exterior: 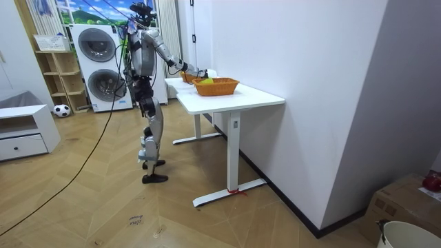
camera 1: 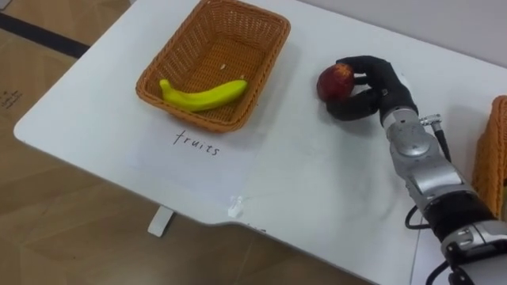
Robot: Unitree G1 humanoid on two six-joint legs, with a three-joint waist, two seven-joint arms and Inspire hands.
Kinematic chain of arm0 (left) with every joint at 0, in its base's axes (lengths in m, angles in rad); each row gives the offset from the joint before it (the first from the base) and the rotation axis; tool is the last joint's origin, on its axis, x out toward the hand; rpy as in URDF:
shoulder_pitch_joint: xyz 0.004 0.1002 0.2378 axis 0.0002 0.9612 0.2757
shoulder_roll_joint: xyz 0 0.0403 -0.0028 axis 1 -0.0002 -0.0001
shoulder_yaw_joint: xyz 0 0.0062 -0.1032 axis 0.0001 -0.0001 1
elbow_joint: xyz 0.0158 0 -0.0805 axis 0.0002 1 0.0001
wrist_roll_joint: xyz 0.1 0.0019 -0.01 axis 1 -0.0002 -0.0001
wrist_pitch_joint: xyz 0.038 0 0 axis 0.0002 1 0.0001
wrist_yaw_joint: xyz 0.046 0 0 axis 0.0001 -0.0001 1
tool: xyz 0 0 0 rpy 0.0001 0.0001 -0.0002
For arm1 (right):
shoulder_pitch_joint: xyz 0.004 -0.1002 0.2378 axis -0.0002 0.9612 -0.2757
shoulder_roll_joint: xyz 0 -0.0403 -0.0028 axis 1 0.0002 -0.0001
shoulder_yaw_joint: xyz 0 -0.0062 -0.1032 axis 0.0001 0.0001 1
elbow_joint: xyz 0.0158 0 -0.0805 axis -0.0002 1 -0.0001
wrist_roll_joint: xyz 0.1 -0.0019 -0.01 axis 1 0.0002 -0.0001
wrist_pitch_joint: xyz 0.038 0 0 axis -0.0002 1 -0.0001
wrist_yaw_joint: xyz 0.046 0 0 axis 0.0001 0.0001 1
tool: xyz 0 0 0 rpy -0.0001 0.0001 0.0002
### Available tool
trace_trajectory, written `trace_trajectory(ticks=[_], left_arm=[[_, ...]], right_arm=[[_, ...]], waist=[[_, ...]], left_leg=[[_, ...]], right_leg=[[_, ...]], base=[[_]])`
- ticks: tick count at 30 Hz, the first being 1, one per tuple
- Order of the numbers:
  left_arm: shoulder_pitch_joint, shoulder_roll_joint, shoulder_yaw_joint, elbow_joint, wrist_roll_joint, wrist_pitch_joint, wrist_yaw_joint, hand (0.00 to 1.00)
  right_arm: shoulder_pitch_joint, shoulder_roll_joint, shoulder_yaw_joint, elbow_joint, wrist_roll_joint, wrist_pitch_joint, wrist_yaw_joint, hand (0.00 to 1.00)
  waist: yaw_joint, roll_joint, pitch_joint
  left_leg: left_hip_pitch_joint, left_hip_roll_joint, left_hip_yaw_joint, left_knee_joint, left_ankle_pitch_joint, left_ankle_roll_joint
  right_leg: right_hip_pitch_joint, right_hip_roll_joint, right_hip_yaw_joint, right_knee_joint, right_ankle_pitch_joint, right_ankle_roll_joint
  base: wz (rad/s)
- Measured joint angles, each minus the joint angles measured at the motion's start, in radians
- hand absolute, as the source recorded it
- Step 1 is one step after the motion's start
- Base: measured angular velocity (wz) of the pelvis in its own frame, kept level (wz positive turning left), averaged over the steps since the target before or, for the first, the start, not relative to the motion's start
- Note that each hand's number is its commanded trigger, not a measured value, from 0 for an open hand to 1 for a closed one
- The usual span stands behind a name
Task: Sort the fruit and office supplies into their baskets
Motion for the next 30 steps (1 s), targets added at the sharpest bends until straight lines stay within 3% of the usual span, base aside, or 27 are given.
trace_trajectory(ticks=[23,27,30], left_arm=[[0.004,-0.001,0.011,0.001,-0.016,0.000,-0.024,0.00],[0.011,-0.004,0.014,-0.001,-0.016,0.002,-0.024,0.00],[0.021,-0.010,0.014,-0.015,-0.015,0.003,-0.024,0.00]], right_arm=[[0.001,0.010,0.006,-0.018,0.043,0.016,0.035,1.00],[0.005,0.010,0.006,-0.101,0.041,0.040,0.029,1.00],[0.005,0.008,0.006,-0.196,0.042,0.045,0.020,1.00]], waist=[[0.001,0.001,-0.0026],[-0.009,0.010,-0.0054],[-0.013,0.022,-0.0126]], left_leg=[[0.017,-0.001,0.007,-0.002,0.000,0.000],[0.025,0.000,0.000,-0.001,0.000,0.000],[0.036,-0.001,-0.002,-0.002,0.000,0.000]], right_leg=[[0.012,0.002,0.009,0.001,0.000,0.000],[0.024,0.001,0.001,0.000,0.000,0.000],[0.037,0.000,-0.003,0.000,0.000,0.000]], base=[[-0.01],[0.04],[0.04]])
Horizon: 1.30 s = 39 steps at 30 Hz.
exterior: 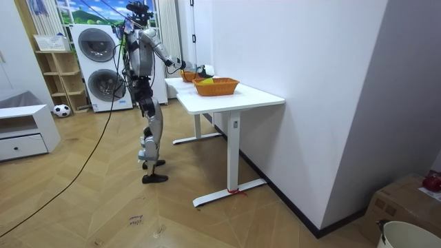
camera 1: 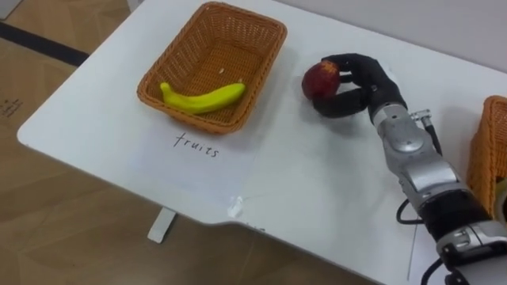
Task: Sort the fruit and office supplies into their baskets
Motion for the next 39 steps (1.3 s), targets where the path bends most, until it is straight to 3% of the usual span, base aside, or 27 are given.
trace_trajectory(ticks=[2,19,30,39], left_arm=[[0.002,-0.004,0.000,0.000,0.000,0.000,0.000,0.00],[0.040,-0.009,0.065,-0.027,0.001,0.019,-0.033,0.00],[0.062,-0.004,0.069,-0.025,0.003,0.022,-0.035,0.00],[0.112,0.009,0.069,-0.031,0.024,0.052,-0.029,0.00]], right_arm=[[0.000,0.000,0.000,-0.030,0.009,0.000,-0.002,1.00],[-0.002,0.004,0.002,-0.135,0.017,0.032,0.024,1.00],[-0.005,0.006,0.002,-0.175,-0.024,0.076,0.021,1.00],[-0.006,0.008,0.014,-0.178,-0.010,0.092,0.021,1.00]], waist=[[-0.001,0.006,-0.0033],[0.015,0.011,-0.0034],[0.039,0.003,-0.0047],[0.048,-0.005,-0.0062]], left_leg=[[0.018,0.000,-0.001,-0.002,0.000,0.000],[0.069,-0.002,-0.017,-0.009,0.000,0.000],[0.084,-0.003,-0.033,-0.016,0.000,0.000],[0.078,-0.007,-0.057,-0.007,0.000,0.000]], right_leg=[[0.018,0.000,-0.001,0.000,0.000,0.000],[0.080,-0.002,-0.054,-0.001,-0.001,0.002],[0.097,-0.004,-0.058,-0.001,-0.001,0.002],[0.108,-0.004,-0.066,-0.001,-0.003,0.004]], base=[[0.04],[0.03],[0.05],[0.08]])
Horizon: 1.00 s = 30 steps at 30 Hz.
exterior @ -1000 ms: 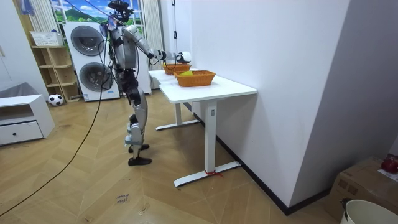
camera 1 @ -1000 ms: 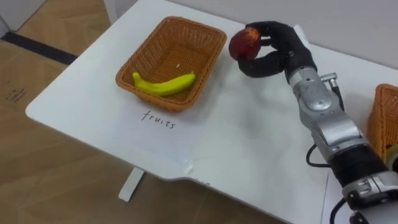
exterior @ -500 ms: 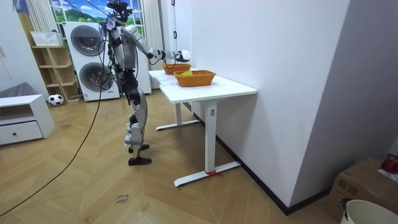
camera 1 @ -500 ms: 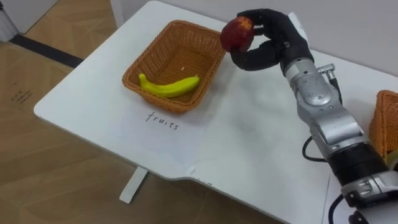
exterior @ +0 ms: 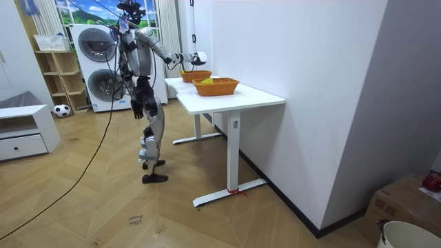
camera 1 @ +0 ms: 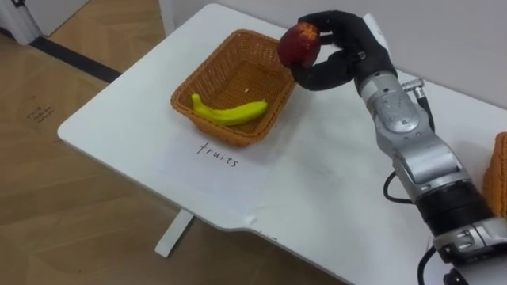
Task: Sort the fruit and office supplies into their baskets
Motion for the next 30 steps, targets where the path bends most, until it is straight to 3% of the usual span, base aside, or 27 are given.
trace_trajectory(ticks=[8,13,16,22,30], left_arm=[[0.026,-0.002,-0.001,-0.017,0.134,0.033,0.004,0.00],[0.047,-0.008,0.020,-0.011,0.174,0.052,-0.005,0.00],[0.048,-0.015,0.022,-0.005,0.174,0.062,-0.015,0.00],[0.056,-0.015,0.036,-0.027,0.173,0.072,-0.028,0.00],[0.050,-0.015,0.034,-0.034,0.173,0.066,-0.066,0.00]], right_arm=[[0.000,0.000,0.007,0.005,-0.001,0.005,-0.005,1.00],[0.000,0.001,0.031,0.011,0.003,0.005,-0.013,1.00],[0.000,0.022,0.032,0.022,-0.002,0.005,-0.013,1.00],[0.000,0.060,0.034,0.077,-0.001,0.018,-0.003,1.00],[0.000,0.063,0.076,0.096,-0.024,0.018,0.013,1.00]], waist=[[0.049,-0.007,-0.0013],[0.077,-0.028,0.0061],[0.091,-0.029,0.0076],[0.100,-0.030,0.0079],[0.102,-0.034,0.0098]], left_leg=[[-0.028,-0.008,-0.003,0.010,0.000,0.000],[-0.029,-0.009,-0.009,0.016,0.000,0.000],[-0.029,-0.009,-0.011,0.016,0.000,0.000],[-0.045,-0.013,-0.017,0.017,-0.003,0.004],[-0.056,-0.011,-0.024,0.026,-0.002,0.004]], right_leg=[[-0.018,0.000,0.001,0.000,-0.004,0.007],[-0.018,-0.002,-0.016,0.000,-0.004,0.007],[-0.017,-0.006,-0.018,0.000,-0.004,0.007],[-0.021,-0.011,-0.026,0.000,-0.005,0.009],[-0.034,-0.009,-0.032,0.000,-0.005,0.009]], base=[[0.02],[0.05],[0.01],[0.04],[0.01]])
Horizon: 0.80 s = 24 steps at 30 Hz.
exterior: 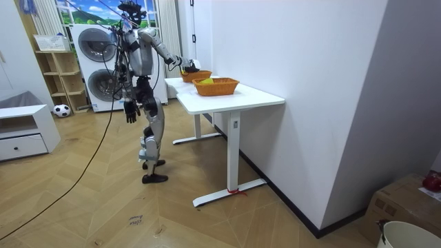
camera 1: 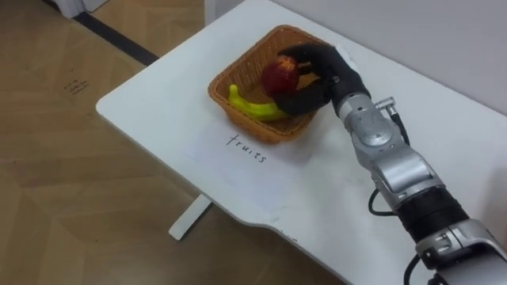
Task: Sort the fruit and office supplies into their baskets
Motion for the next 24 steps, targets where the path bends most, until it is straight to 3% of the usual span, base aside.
trace_trajectory(ticks=[4,8,9,10,11,12,24], left_arm=[[-0.001,0.000,-0.001,-0.002,0.000,0.001,0.002,0.00],[0.001,0.000,-0.001,-0.004,0.000,0.001,0.002,0.00],[0.001,-0.001,-0.001,-0.004,0.000,0.001,0.003,0.00],[0.001,-0.001,-0.001,-0.005,0.000,0.001,0.003,0.00],[0.001,-0.001,-0.001,-0.005,0.000,0.001,0.003,0.00],[0.002,-0.001,-0.001,-0.008,0.000,0.001,0.003,0.00],[0.018,-0.001,-0.002,-0.043,0.000,0.001,0.014,0.00]], right_arm=[[0.000,0.000,0.010,0.018,0.000,0.000,0.001,1.00],[-0.001,0.000,0.011,0.018,-0.002,0.000,0.002,1.00],[-0.001,0.000,0.012,0.019,-0.002,0.000,0.005,0.59],[-0.001,0.000,0.012,0.020,-0.002,0.000,0.007,0.51],[-0.001,0.000,0.012,0.020,-0.002,-0.001,0.008,0.04],[-0.002,-0.001,0.012,0.023,-0.002,-0.001,0.008,0.00],[-0.024,-0.003,0.033,0.045,-0.002,-0.002,0.008,0.00]], waist=[[-0.001,-0.010,0.0056],[0.001,-0.014,0.0054],[0.002,-0.014,0.0054],[0.002,-0.014,0.0054],[0.003,-0.014,0.0055],[0.004,-0.014,0.0055],[0.004,-0.017,0.0061]], left_leg=[[-0.010,-0.001,-0.003,0.006,0.000,0.000],[-0.017,-0.001,-0.003,0.007,0.000,0.000],[-0.017,-0.001,-0.003,0.007,0.000,0.000],[-0.017,-0.001,-0.003,0.007,0.000,0.000],[-0.017,-0.001,-0.002,0.007,0.000,0.000],[-0.017,0.000,-0.002,0.007,0.000,0.000],[-0.020,0.001,-0.001,0.005,0.000,0.000]], right_leg=[[-0.005,0.000,-0.007,-0.001,0.000,0.000],[-0.011,0.000,-0.008,-0.001,0.000,0.000],[-0.011,0.000,-0.008,-0.001,0.000,0.000],[-0.011,0.001,-0.008,-0.001,0.000,0.000],[-0.011,0.001,-0.008,-0.001,0.000,0.000],[-0.012,0.001,-0.008,-0.001,0.000,0.000],[-0.016,0.002,-0.006,-0.001,0.000,0.000]], base=[[0.02],[0.01],[0.00],[0.00],[0.00],[0.00],[0.00]])
